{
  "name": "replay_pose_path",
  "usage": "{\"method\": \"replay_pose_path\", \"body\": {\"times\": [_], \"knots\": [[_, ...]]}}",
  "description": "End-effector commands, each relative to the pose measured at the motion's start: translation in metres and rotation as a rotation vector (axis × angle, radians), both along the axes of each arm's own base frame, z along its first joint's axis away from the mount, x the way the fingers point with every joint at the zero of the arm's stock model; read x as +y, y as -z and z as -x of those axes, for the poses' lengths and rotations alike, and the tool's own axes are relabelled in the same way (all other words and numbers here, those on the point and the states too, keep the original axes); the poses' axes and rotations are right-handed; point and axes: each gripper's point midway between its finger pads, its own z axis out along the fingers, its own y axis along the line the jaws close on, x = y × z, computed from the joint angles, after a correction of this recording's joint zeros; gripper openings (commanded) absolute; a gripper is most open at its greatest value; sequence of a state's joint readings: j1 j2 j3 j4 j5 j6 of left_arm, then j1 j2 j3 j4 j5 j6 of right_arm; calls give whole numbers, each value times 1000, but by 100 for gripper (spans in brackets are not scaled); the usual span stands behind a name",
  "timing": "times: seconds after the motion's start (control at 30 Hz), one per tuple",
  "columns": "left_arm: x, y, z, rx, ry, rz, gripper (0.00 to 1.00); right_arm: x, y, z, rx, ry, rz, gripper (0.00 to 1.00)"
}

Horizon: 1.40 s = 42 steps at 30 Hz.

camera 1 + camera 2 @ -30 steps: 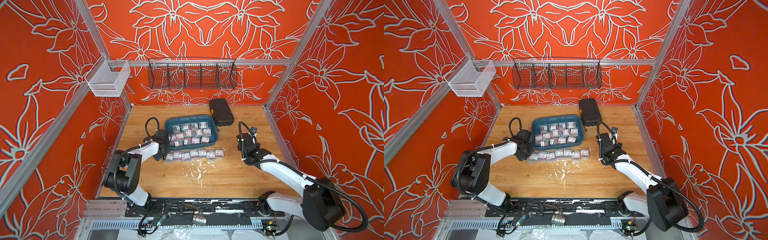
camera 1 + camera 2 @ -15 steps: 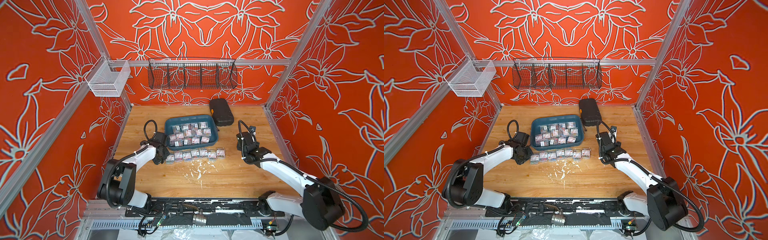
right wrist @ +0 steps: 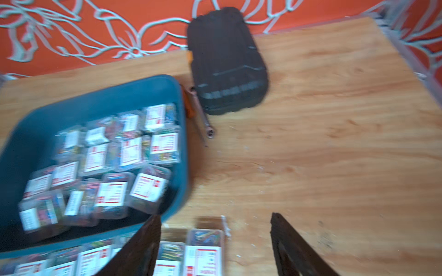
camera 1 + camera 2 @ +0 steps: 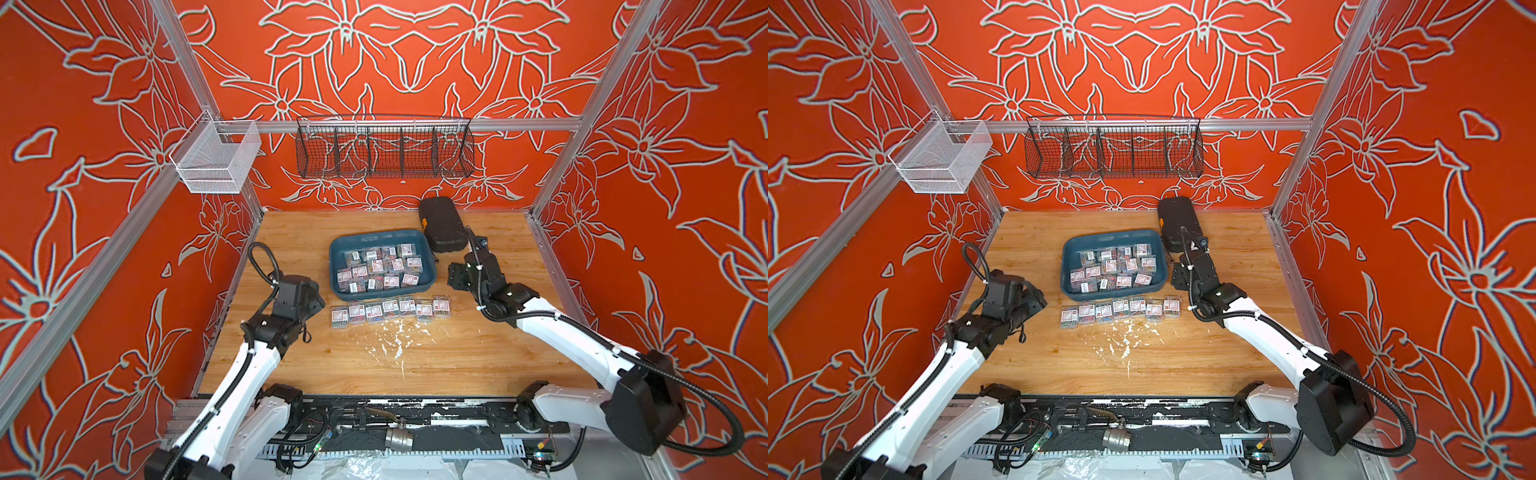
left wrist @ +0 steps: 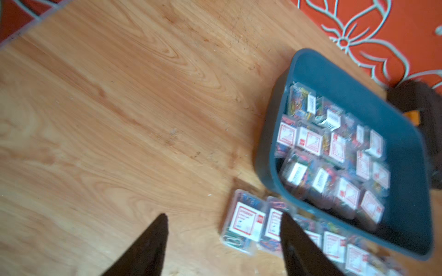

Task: Take the paper clips out of the storage box
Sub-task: Pick up the boxed paper clips from the storage box.

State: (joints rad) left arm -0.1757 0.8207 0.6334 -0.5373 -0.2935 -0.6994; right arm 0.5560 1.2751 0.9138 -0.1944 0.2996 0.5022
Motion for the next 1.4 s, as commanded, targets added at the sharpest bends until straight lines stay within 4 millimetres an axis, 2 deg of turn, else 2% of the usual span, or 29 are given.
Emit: {"method": "replay_pose_path", "body": {"times": [0.0, 0.13, 0.3, 0.53, 0.67, 0.83, 1.07, 1.37], "knots": [[20, 17, 2, -16, -60, -104, 93, 33, -5, -10, -3, -87, -24, 74], [34, 31, 3, 3, -126, -164, 96, 61, 0, -29, 35, -134, 16, 72], [32, 36, -9, 39, -136, -169, 96, 86, 15, -63, 98, -162, 96, 70], [31, 45, -7, 63, -148, -150, 97, 119, 51, -105, 197, -229, 210, 66], [31, 47, -6, 56, -150, -147, 97, 137, 73, -117, 245, -273, 213, 66], [32, 46, -7, 61, -159, -145, 97, 124, 89, -125, 280, -189, 279, 63], [32, 47, -6, 63, -159, -144, 98, 105, 105, -120, 322, -117, 313, 57], [32, 48, -4, 62, -158, -139, 98, 100, 132, -116, 398, -110, 271, 57]]}}
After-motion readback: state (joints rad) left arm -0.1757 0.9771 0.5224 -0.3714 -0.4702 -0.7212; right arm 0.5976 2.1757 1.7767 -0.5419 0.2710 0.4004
